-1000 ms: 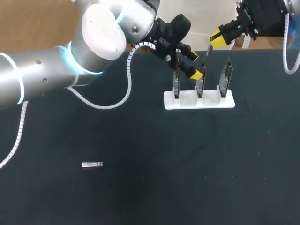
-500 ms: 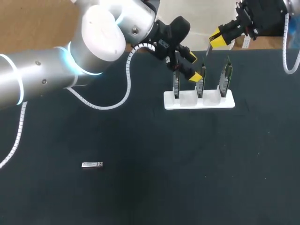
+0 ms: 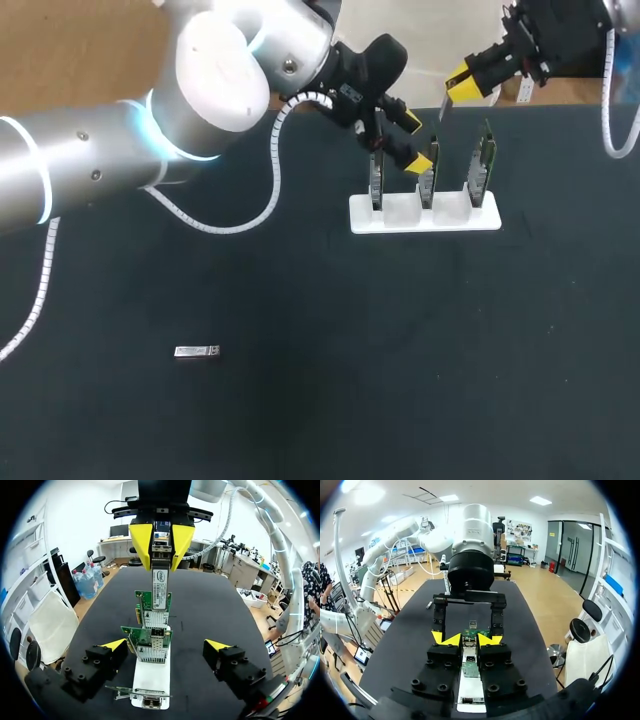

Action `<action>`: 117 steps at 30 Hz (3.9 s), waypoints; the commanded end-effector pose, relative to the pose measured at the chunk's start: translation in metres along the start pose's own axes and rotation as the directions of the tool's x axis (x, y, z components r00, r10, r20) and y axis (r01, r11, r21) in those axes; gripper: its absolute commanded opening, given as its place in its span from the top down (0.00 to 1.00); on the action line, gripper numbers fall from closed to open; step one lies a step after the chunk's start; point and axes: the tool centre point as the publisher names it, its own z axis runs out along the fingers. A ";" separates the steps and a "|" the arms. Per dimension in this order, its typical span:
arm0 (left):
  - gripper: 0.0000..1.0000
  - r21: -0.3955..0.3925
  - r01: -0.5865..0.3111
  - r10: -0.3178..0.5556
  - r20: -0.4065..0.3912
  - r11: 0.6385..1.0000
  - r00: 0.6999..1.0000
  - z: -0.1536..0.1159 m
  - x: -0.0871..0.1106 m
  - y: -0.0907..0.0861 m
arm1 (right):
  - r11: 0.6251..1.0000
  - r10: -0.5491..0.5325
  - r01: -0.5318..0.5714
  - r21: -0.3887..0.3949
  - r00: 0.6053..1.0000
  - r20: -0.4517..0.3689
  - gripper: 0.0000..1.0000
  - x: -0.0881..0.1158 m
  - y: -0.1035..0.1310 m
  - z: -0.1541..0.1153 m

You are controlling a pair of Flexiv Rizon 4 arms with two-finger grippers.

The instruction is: Pick up the optical module with the left hand, and insert it into the network port with the right hand.

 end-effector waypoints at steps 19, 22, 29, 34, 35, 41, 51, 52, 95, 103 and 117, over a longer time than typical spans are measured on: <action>0.00 -0.001 0.001 -0.001 -0.003 1.000 1.000 0.000 -0.001 0.001 | 1.000 0.018 -0.018 0.002 0.997 -0.079 1.00 0.006 -0.004 0.014; 0.00 -0.001 0.001 -0.001 -0.003 1.000 1.000 0.000 -0.001 0.001 | 0.999 0.032 -0.031 0.015 0.996 -0.081 1.00 0.007 -0.004 0.015; 0.00 -0.001 0.001 -0.001 -0.003 1.000 1.000 0.000 -0.001 0.001 | 0.998 0.056 -0.053 0.033 0.995 -0.082 1.00 0.010 -0.004 0.020; 0.00 -0.001 0.001 -0.001 -0.003 1.000 1.000 0.000 -0.001 0.001 | 0.997 0.064 -0.061 0.037 0.994 -0.091 1.00 0.013 -0.004 0.024; 0.00 -0.001 0.001 -0.001 -0.003 1.000 1.000 0.000 -0.001 0.001 | 0.997 0.065 -0.062 0.038 0.994 -0.092 1.00 0.014 -0.003 0.025; 0.00 -0.001 0.001 -0.001 -0.003 1.000 1.000 0.000 -0.001 0.001 | 0.996 0.053 -0.044 0.078 0.992 -0.115 1.00 0.015 -0.003 0.027; 0.00 -0.001 0.001 -0.001 -0.003 1.000 1.000 0.000 -0.001 0.001 | 0.997 0.037 -0.027 0.073 0.989 -0.145 1.00 0.015 -0.002 0.030; 0.00 -0.001 0.001 -0.001 -0.003 1.000 1.000 0.000 -0.001 0.001 | 0.997 0.039 -0.029 0.070 0.988 -0.148 1.00 0.016 -0.002 0.030; 0.00 -0.001 0.001 -0.001 -0.003 1.000 1.000 0.000 -0.001 0.001 | 0.999 0.037 -0.034 0.025 0.989 -0.144 1.00 0.020 -0.005 0.026; 0.00 -0.001 0.001 -0.001 -0.003 1.000 1.000 0.000 -0.001 0.001 | 0.999 0.026 -0.022 0.033 0.992 -0.125 1.00 0.014 -0.004 0.024; 0.00 -0.001 0.001 -0.001 -0.003 1.000 1.000 0.000 -0.001 0.001 | 0.999 0.031 -0.029 0.017 0.991 -0.128 1.00 0.018 -0.006 0.025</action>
